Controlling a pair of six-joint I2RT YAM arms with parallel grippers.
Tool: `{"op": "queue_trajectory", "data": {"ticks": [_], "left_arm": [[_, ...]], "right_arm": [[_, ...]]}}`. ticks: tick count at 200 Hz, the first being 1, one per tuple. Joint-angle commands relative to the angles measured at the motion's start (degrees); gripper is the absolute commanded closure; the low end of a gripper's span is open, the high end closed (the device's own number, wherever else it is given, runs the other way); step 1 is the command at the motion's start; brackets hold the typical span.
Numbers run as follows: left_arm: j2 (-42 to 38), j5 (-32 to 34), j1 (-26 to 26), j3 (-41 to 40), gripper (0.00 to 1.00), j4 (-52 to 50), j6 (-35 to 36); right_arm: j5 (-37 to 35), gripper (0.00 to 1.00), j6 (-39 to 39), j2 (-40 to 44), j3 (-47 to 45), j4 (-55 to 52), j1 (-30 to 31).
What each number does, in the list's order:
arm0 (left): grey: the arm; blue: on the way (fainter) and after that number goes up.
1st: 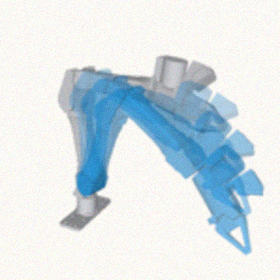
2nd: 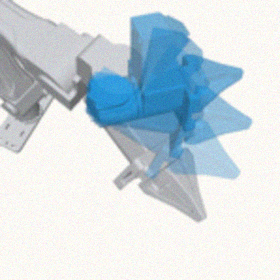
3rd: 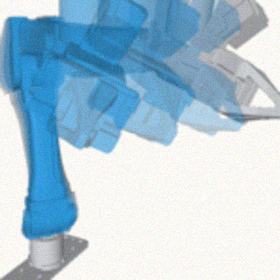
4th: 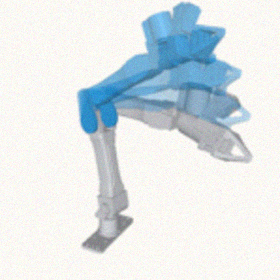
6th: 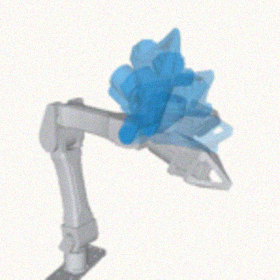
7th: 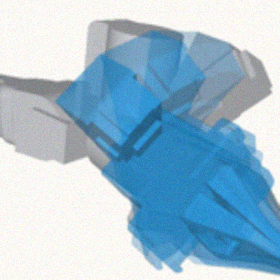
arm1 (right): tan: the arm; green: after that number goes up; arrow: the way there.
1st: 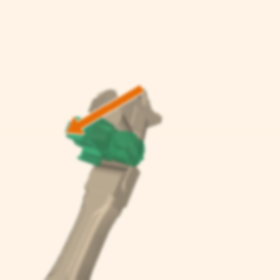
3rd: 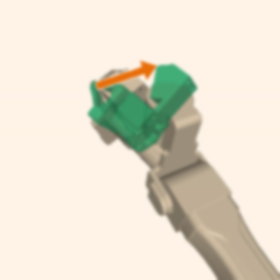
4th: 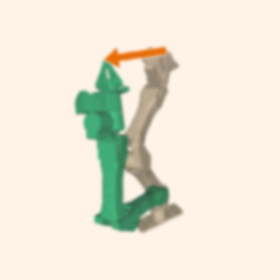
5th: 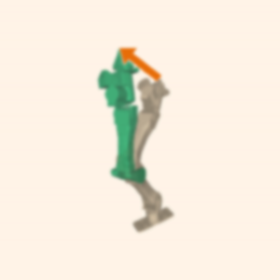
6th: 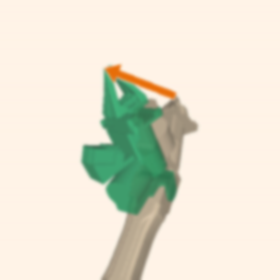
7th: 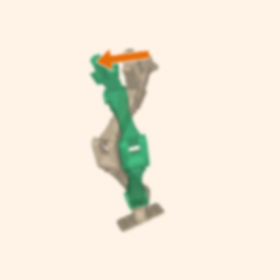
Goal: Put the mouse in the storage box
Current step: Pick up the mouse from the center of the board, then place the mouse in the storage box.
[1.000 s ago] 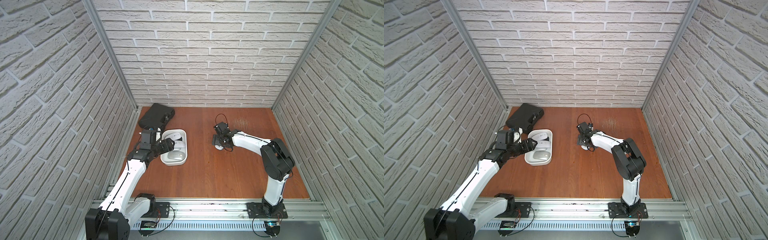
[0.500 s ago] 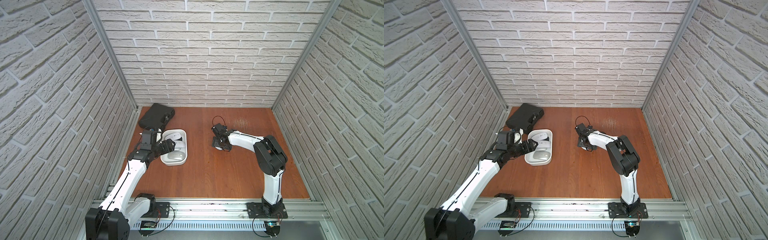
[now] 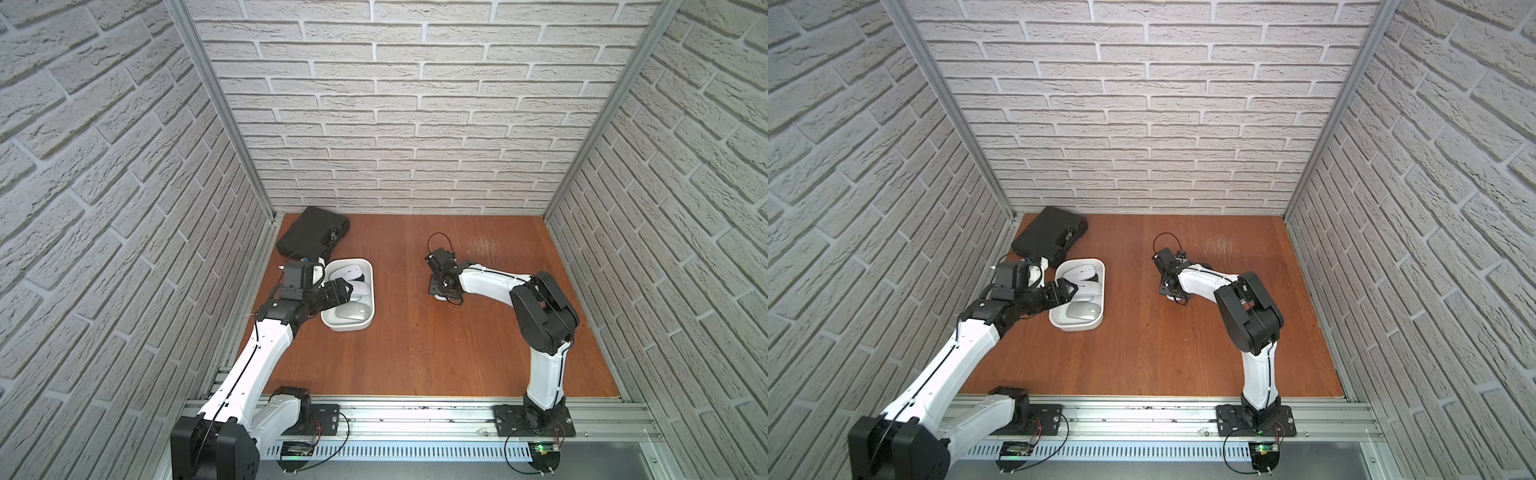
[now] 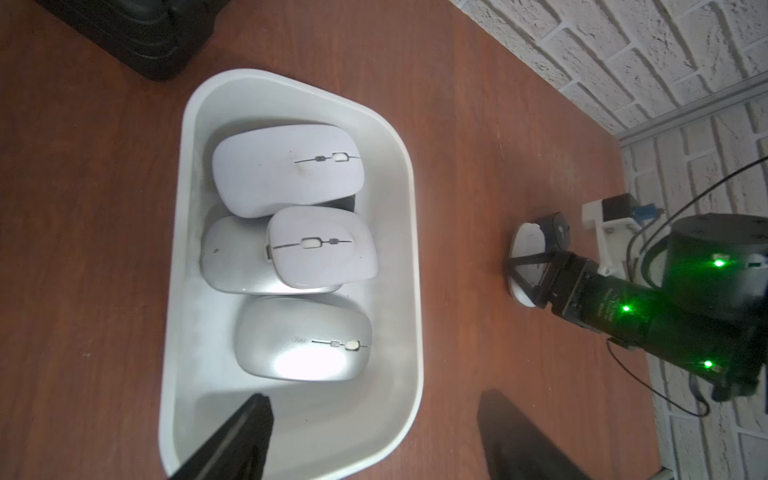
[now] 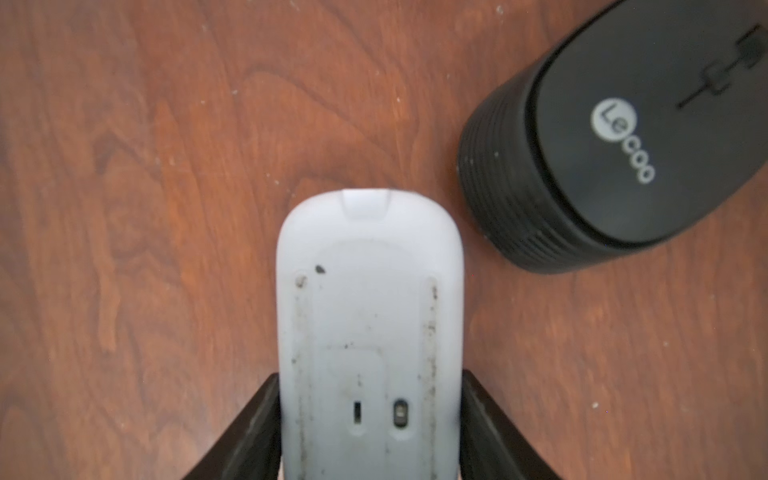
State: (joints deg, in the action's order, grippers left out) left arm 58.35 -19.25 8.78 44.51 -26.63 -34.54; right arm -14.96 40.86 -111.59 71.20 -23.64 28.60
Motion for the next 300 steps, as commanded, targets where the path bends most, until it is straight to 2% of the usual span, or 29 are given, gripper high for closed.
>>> {"op": "queue_trajectory", "data": {"ticks": [1,34,60,78,92,129,179,268,300], "left_arm": [[-1.6,-7.4,0.5,-0.1,0.18,5.9,-1.1],[-1.2,-15.1,2.2,0.5,0.18,11.2,-2.2],[0.6,-15.7,6.1,2.6,0.18,12.4,-1.8],[3.0,-15.6,9.3,4.3,0.18,13.5,-1.4],[5.1,-15.5,12.1,5.8,0.17,14.1,-0.9],[10.1,-14.1,19.0,9.3,0.17,15.6,1.0],[16.3,-10.1,23.1,11.9,0.20,14.0,2.0],[22.6,-8.5,27.3,15.4,0.43,13.7,1.6],[23.5,-8.1,27.5,15.1,0.57,13.2,1.1]], "right_arm": [[2.2,0.52,-6.4,6.1,-4.3,8.7,-0.1],[12.0,0.55,-18.6,15.7,-13.9,25.0,0.0],[24.0,0.56,-24.5,23.9,-27.8,48.5,0.3],[31.4,0.57,-29.6,26.2,-36.2,65.9,1.5],[35.4,0.57,-31.6,26.1,-38.9,72.6,2.5],[41.0,0.56,-32.6,25.0,-41.6,79.8,4.3],[42.8,0.56,-34.4,24.3,-41.3,80.3,6.0],[42.1,0.56,-37.3,23.8,-40.6,77.8,7.1],[41.9,0.56,-37.8,23.8,-40.3,77.1,7.2]]}}
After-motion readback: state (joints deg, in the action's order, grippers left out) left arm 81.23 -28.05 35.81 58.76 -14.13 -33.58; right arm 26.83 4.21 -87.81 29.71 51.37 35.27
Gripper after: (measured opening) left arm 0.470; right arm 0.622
